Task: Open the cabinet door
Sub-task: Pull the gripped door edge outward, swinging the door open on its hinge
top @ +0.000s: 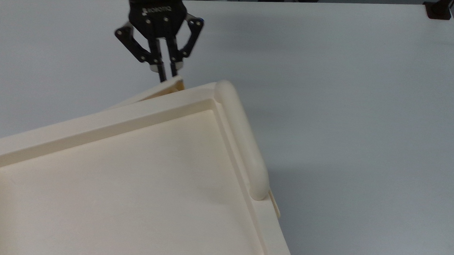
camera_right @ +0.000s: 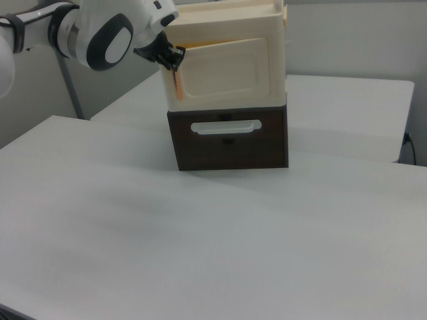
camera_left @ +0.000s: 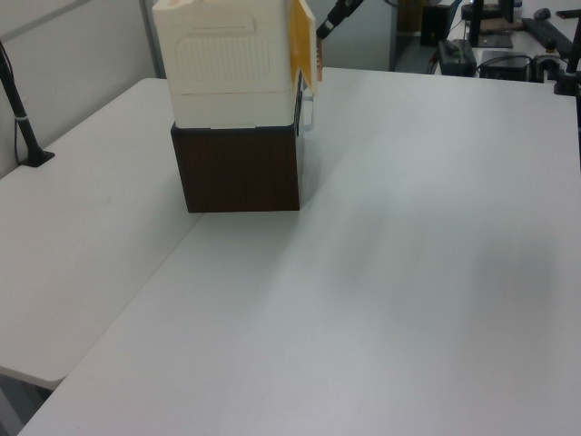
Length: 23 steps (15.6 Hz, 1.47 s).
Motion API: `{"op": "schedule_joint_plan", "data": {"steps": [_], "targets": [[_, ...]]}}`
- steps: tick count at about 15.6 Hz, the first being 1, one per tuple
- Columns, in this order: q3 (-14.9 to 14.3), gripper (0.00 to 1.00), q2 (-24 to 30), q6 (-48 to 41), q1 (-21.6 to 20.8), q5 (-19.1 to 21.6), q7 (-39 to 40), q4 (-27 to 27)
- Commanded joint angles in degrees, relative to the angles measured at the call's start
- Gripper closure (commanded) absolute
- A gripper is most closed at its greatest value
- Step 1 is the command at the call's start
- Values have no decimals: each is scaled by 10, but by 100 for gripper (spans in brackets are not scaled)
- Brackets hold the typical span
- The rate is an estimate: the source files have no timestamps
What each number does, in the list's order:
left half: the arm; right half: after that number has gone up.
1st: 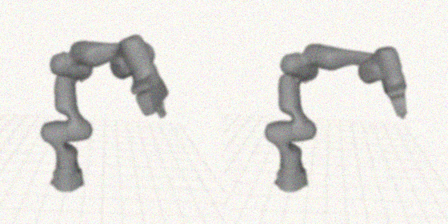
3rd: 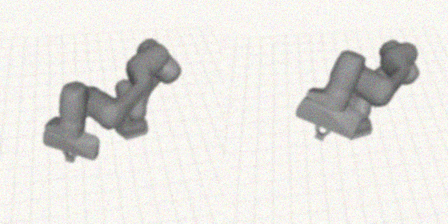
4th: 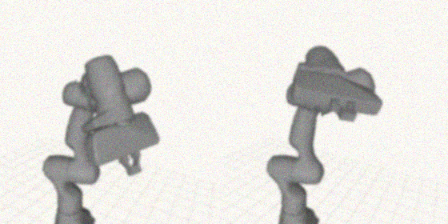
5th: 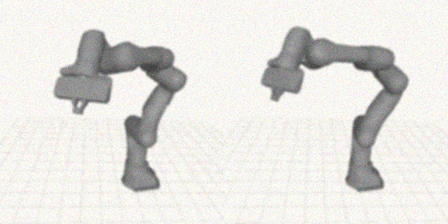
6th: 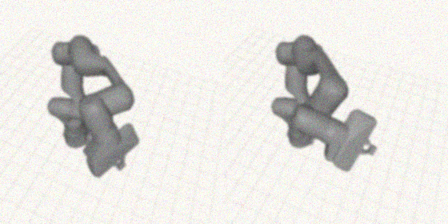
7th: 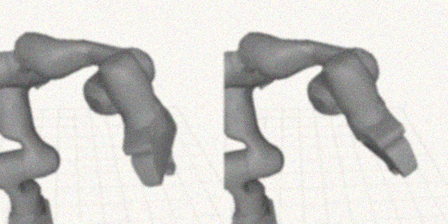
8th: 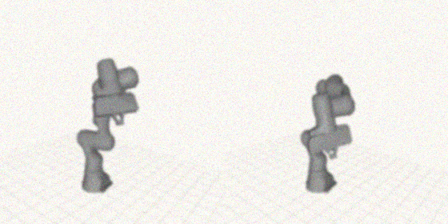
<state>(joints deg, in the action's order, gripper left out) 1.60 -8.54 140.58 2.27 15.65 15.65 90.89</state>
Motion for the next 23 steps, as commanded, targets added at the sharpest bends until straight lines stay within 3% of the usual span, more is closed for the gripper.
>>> {"op": "schedule_joint_plan", "data": {"steps": [1, 2, 11, 19, 23], "targets": [[-14, 5, 27, -45, 45, -2, 17, 26], [-15, 0, 30, -57, 53, -2, 15, 26], [-26, 0, 52, -94, 175, -4, 19, 23], [-76, 0, 54, -95, 211, -4, 18, 16], [-78, 0, 80, -167, 216, -5, 15, 8]]}}
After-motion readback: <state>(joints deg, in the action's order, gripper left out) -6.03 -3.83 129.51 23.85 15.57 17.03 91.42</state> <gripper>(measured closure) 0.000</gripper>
